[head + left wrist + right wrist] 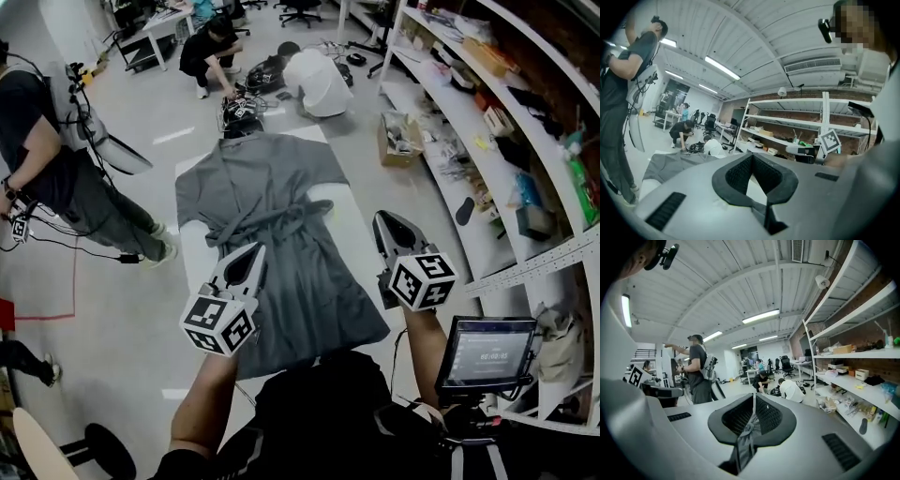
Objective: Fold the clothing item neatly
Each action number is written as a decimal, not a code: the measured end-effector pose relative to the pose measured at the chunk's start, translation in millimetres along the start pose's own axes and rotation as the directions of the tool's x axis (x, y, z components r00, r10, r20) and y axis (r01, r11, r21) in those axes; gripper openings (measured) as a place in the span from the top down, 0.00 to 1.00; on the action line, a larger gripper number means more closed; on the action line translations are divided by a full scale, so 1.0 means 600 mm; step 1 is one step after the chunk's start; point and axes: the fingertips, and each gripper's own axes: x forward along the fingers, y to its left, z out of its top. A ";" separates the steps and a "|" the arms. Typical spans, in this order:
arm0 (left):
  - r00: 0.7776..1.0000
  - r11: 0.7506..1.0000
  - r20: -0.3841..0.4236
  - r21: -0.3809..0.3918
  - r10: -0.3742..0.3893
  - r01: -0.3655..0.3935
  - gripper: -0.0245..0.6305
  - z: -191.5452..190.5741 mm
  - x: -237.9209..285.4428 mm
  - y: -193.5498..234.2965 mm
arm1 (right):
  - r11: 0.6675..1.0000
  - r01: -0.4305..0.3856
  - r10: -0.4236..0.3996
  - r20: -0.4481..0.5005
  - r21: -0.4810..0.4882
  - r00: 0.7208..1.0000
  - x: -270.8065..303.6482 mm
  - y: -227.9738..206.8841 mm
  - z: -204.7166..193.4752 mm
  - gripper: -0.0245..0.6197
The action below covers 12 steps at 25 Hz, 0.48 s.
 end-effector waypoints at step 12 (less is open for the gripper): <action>0.983 0.998 -0.174 -0.029 -0.052 0.047 0.98 -0.076 0.312 -0.016 | 0.997 0.043 -0.034 -0.132 0.060 0.991 0.150 -0.264 -0.148 0.84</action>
